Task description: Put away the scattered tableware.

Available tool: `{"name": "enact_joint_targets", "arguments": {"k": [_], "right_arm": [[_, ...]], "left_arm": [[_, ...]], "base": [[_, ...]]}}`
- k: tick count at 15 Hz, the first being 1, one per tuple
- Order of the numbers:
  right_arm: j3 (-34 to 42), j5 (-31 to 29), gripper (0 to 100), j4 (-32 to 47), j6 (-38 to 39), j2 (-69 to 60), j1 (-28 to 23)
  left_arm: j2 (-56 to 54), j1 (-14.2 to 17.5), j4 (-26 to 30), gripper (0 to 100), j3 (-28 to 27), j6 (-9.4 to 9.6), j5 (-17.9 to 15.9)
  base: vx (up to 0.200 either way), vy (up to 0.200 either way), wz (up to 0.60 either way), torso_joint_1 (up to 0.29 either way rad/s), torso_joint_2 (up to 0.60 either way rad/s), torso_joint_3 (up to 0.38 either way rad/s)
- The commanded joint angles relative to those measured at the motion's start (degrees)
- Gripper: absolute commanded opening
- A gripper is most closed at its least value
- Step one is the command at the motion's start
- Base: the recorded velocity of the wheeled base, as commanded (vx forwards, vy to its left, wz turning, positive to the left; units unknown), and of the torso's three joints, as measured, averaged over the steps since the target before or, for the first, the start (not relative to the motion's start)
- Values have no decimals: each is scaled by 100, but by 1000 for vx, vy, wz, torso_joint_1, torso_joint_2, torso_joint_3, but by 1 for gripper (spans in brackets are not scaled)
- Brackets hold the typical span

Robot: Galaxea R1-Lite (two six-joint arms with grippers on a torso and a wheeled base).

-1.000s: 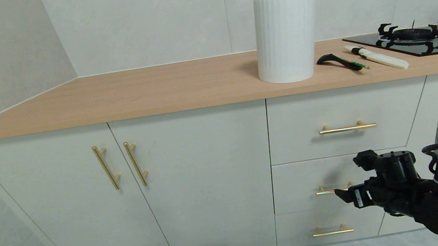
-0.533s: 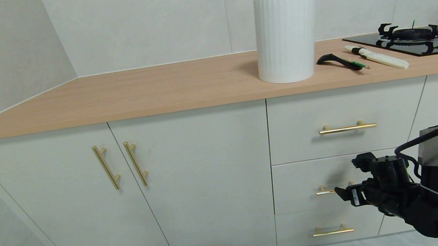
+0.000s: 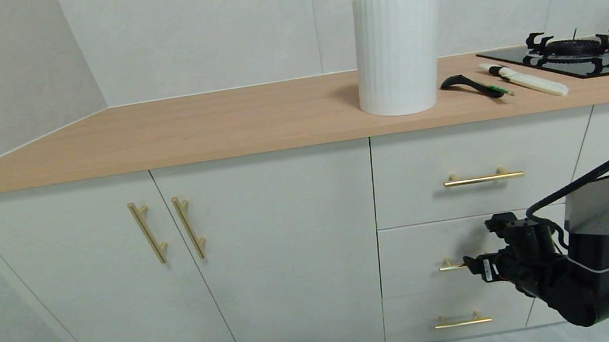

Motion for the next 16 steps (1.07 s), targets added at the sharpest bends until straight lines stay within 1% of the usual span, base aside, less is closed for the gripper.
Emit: {"name": "enact_joint_targets", "arguments": {"k": [1, 16], "right_arm": [[-27, -8, 100, -2, -1, 99, 2], [70, -43, 100, 42, -36, 151, 2]], "left_arm": [[0, 0, -2, 100, 0, -4, 2], [0, 0, -2, 100, 0, -4, 2]], "base": [[0, 0, 0, 0, 0, 0], [0, 0, 0, 0, 0, 0]]}}
